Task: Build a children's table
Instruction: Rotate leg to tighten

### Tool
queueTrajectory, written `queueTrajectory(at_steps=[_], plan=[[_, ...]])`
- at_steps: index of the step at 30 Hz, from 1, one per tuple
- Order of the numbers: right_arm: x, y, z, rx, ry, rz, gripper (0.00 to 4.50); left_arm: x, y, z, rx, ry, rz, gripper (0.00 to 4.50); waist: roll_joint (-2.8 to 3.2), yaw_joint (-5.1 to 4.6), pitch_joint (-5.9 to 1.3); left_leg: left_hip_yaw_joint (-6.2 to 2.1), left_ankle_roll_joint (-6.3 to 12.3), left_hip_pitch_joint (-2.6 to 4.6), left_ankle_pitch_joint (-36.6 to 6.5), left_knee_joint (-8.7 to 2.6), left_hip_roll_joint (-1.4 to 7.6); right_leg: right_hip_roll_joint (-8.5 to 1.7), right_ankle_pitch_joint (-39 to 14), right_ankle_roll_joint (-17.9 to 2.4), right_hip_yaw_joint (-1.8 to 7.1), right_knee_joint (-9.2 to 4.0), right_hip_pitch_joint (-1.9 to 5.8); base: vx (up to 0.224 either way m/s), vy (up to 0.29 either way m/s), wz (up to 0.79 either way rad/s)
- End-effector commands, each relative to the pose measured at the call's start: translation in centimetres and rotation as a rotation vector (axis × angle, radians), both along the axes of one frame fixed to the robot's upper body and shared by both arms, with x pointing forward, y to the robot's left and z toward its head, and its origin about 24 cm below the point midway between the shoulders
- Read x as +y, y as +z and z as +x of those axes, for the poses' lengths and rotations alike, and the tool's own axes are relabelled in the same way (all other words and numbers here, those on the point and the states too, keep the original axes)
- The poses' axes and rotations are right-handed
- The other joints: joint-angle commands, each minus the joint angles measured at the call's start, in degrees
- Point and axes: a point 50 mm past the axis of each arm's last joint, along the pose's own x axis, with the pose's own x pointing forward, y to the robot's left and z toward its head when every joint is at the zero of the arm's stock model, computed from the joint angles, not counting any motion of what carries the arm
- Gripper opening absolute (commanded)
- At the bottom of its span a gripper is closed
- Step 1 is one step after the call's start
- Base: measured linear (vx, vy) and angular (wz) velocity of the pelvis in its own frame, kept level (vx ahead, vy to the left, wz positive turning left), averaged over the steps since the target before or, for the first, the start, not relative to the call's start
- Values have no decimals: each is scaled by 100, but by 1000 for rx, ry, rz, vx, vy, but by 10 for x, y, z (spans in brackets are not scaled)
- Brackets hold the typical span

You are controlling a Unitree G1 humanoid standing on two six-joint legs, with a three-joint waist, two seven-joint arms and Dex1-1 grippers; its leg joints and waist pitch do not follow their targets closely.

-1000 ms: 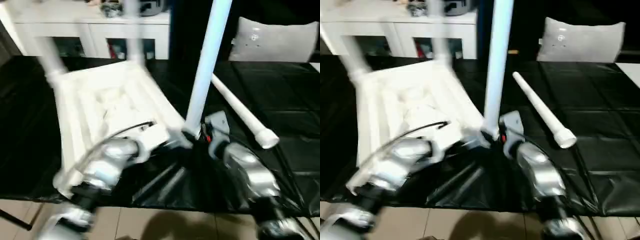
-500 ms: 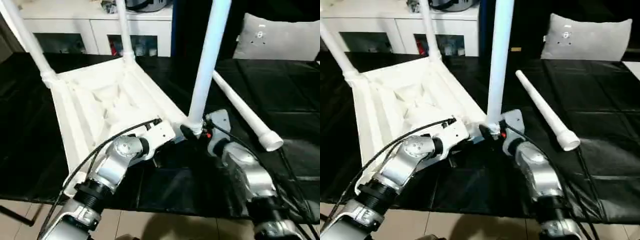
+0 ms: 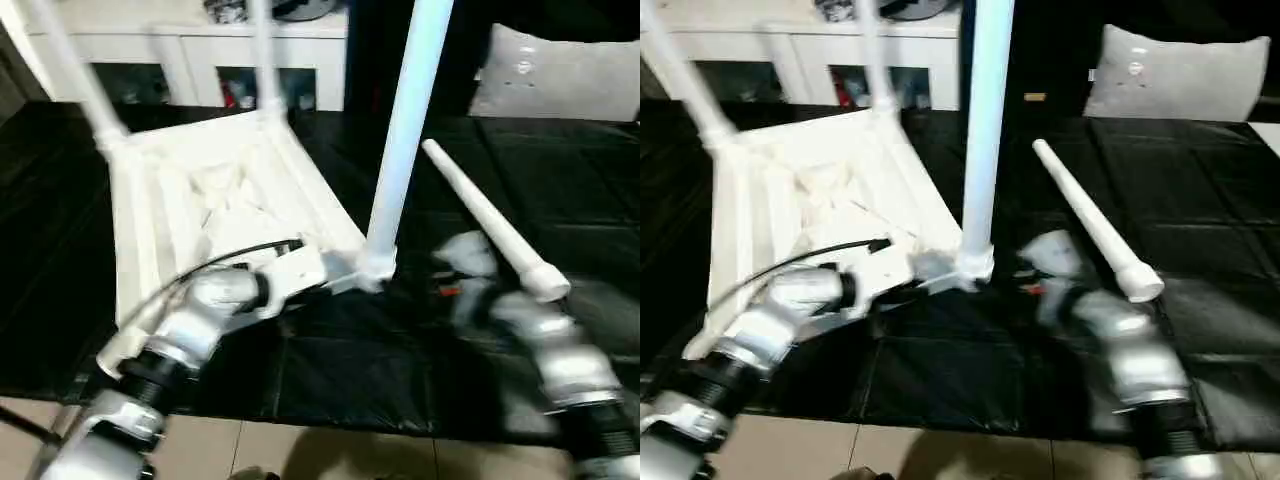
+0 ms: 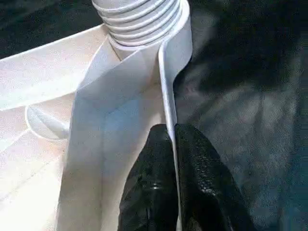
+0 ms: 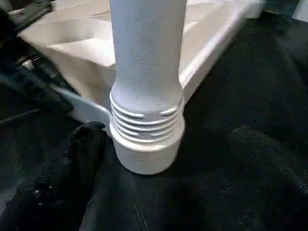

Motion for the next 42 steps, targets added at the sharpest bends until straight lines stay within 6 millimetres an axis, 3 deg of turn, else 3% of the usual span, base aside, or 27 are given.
queueTrajectory(at_steps=[1, 10, 14, 22, 25, 33, 36, 37, 38, 40, 42], plan=[[4, 9, -2, -18, 116, -16, 442, -2, -3, -4, -5, -139, 93, 0, -79, 34, -339, -155, 502, 66, -1089, -379, 416, -527, -775, -1399, 275, -434, 239, 0, 0, 0], [9, 11, -3, 6, 296, -92, 442, 0, -2, -15, 65, -335, 111, 0, -55, 179, -356, -137, 461, 96, -978, -371, 455, -529, -639, -1500, 265, -383, 217, 0, 0, 0], [16, 9, -2, 69, 357, -45, 398, -2, 0, -18, 73, -386, 105, 0, -54, 264, -367, -137, 440, 99, -954, -368, 468, -538, -522, -1535, 262, -351, 218, 0, 0, 0], [19, 3, 0, 110, 386, -56, 336, -3, 2, -18, 68, -405, 99, 0, -54, 254, -366, -141, 362, 90, -1026, -368, 454, -543, -698, -1523, 259, -366, 225, 0, 0, 0], [20, 3, 2, 119, 384, -36, 304, -4, 4, -19, 68, -414, 97, 0, -55, 257, -380, -144, 383, 85, -927, -359, 457, -537, -527, -1540, 255, -339, 233, 0, 0, 0], [23, 1, -3, 139, 399, 7, 275, -5, 5, -17, 57, -390, 90, 0, -60, 259, -380, -142, 404, 86, -881, -355, 458, -542, -539, -1542, 253, -341, 238, 0, 0, 0], [29, 1, -7, 146, 377, 74, 273, -4, 3, -14, 59, -306, 97, 0, -74, 268, -377, -137, 439, 91, -832, -353, 466, -546, -506, -1546, 256, -335, 229, 0, 0, 0], [36, 1, -7, 150, 320, 128, 272, -5, 1, -9, 51, -224, 97, 0, -44, 264, -360, -140, 404, 101, -906, -371, 470, -537, -669, -1517, 258, -360, 211, 0, 0, 0], [40, -1, -6, 147, 273, 133, 272, -7, 1, -7, 51, -177, 83, 0, -52, 257, -348, -141, 367, 106, -994, -379, 470, -537, -802, -1496, 262, -378, 205, 0, 0, 0], [51, -6, -1, 137, 134, 141, 272, -17, 1, -3, 53, -45, 24, 0, 5, 207, -313, -164, 162, 110, -1301, -420, 452, -538, -1288, -1421, 261, -418, 193, 0, 0, 0], [60, -9, 2, 131, 43, 164, 272, -27, 2, -1, 56, 33, -29, 0, -24, 132, -289, -205, -86, 120, -1668, -450, 409, -571, -2109, -1171, 256, -491, 214, 0, 0, 0]])
